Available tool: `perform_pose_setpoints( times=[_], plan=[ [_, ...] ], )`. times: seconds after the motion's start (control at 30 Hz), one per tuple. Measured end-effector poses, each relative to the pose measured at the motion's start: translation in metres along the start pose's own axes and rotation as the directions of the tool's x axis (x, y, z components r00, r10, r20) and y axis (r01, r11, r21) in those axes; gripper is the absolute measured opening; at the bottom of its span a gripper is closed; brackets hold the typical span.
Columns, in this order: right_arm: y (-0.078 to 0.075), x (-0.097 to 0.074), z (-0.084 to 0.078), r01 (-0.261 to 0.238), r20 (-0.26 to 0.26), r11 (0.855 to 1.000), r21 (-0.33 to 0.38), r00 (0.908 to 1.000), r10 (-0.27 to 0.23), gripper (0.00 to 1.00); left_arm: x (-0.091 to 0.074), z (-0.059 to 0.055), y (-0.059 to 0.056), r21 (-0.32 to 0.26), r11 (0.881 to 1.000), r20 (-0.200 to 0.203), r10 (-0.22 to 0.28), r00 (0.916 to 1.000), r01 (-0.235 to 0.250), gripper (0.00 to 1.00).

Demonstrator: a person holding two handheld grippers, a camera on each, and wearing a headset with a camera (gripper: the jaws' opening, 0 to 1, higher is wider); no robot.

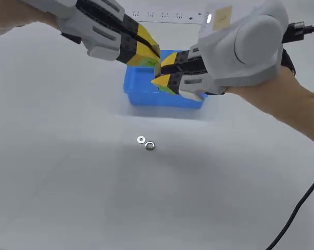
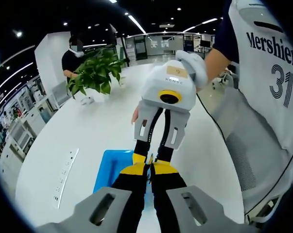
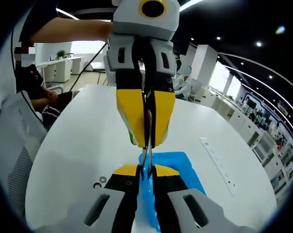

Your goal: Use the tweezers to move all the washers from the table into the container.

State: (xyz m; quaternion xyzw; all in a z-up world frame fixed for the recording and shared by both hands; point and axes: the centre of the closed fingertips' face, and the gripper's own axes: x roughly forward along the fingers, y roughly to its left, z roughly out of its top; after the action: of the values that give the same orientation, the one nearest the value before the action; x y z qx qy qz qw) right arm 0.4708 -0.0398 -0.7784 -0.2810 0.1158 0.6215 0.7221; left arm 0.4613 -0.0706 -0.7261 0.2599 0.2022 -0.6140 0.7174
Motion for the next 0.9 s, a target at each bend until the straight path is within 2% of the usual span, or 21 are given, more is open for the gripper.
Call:
perform_pose_setpoints(
  times=[0.17,0.23,0.43,0.53,0.7,0.9],
  plan=[
    [0.017,-0.002,0.001,-0.013,-0.005,1.000,0.003,0.9999,0.013,0.11,-0.001,-0.002,-0.019,-0.020,1.000,0.006,-0.003,1.0000,0.003,0.07],
    [0.024,-0.002,0.000,-0.019,-0.007,1.000,0.012,0.9998,0.019,0.11,-0.001,-0.004,-0.023,-0.029,1.000,0.007,-0.005,1.0000,0.006,0.07],
    [0.056,0.002,-0.012,-0.057,-0.029,0.998,0.035,0.9979,0.058,0.11,0.009,-0.019,-0.049,-0.062,0.997,-0.002,-0.035,0.9994,0.035,0.07],
    [0.065,0.005,-0.017,-0.077,-0.041,0.996,0.038,0.9961,0.078,0.11,0.012,-0.026,-0.057,-0.081,0.996,-0.006,-0.044,0.9990,0.043,0.07],
    [0.077,0.012,-0.023,-0.100,-0.045,0.993,0.059,0.9937,0.102,0.11,0.015,-0.034,-0.065,-0.108,0.993,-0.001,-0.046,0.9989,0.046,0.07],
    [0.084,0.017,-0.031,-0.111,-0.052,0.991,0.079,0.9920,0.115,0.11,0.022,-0.041,-0.070,-0.132,0.990,0.002,-0.053,0.9986,0.053,0.07]
  ],
)
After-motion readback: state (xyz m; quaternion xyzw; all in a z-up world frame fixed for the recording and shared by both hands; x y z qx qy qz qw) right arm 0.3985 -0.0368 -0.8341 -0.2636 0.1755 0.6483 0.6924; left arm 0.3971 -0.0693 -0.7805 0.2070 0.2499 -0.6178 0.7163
